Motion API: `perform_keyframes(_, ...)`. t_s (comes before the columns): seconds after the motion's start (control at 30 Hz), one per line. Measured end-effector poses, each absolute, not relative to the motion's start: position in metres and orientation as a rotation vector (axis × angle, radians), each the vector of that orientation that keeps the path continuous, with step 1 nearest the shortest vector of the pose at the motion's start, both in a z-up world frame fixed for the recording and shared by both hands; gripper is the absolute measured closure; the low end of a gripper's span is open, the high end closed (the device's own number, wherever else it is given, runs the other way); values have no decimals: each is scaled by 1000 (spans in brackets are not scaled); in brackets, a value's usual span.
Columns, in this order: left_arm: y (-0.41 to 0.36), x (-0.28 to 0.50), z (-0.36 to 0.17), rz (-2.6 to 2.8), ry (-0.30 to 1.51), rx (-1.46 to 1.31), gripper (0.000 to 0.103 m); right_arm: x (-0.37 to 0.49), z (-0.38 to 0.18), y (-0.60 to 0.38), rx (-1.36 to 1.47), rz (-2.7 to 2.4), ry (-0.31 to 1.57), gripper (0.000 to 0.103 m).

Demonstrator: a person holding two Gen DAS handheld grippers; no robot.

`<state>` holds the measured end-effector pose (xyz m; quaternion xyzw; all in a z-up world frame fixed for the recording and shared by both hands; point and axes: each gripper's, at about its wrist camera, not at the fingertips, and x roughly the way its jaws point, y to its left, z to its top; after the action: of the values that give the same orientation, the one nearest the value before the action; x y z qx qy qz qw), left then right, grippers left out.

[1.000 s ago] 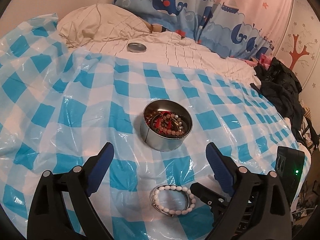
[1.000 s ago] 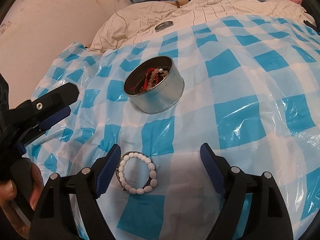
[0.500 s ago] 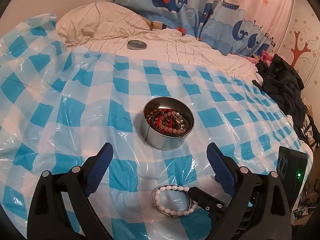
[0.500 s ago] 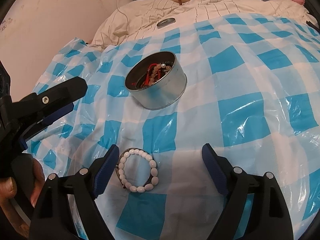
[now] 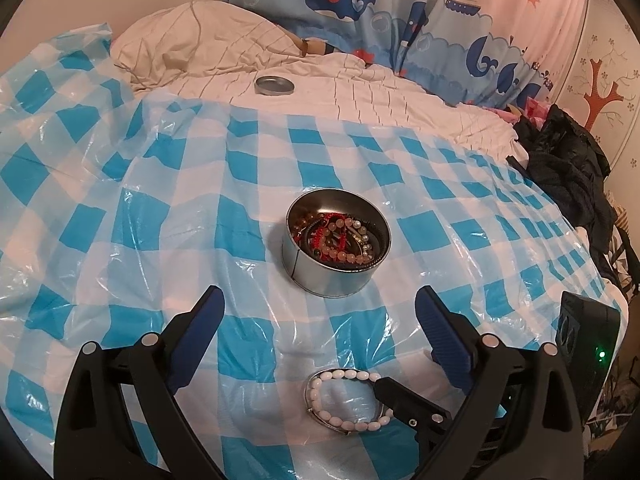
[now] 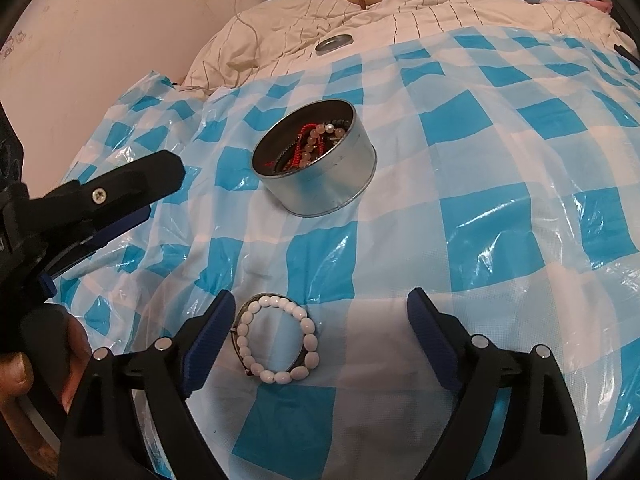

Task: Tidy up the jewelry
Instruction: 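Move both open tools over the white bead bracelet and silver bangle, then grasp the white bead bracelet with the right tool and lift it off the bangle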

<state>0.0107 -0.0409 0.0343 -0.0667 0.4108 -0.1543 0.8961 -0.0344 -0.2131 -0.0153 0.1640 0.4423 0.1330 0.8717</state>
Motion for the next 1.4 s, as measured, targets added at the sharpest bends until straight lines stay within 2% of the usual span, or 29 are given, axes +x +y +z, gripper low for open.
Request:
perform_keyframes(0.87,-40,11,32,-306,855,-111,10,-35,-15,-212,333,280,928,13)
perform_keyframes(1.13,-19,15,30,-254,857,-127,10,-37,-17,-200,239,289,942,8)
perform_keyframes(1.4,-13,16,28,-247,862,-123,9,-41,-21,-179,121,325,953,7)
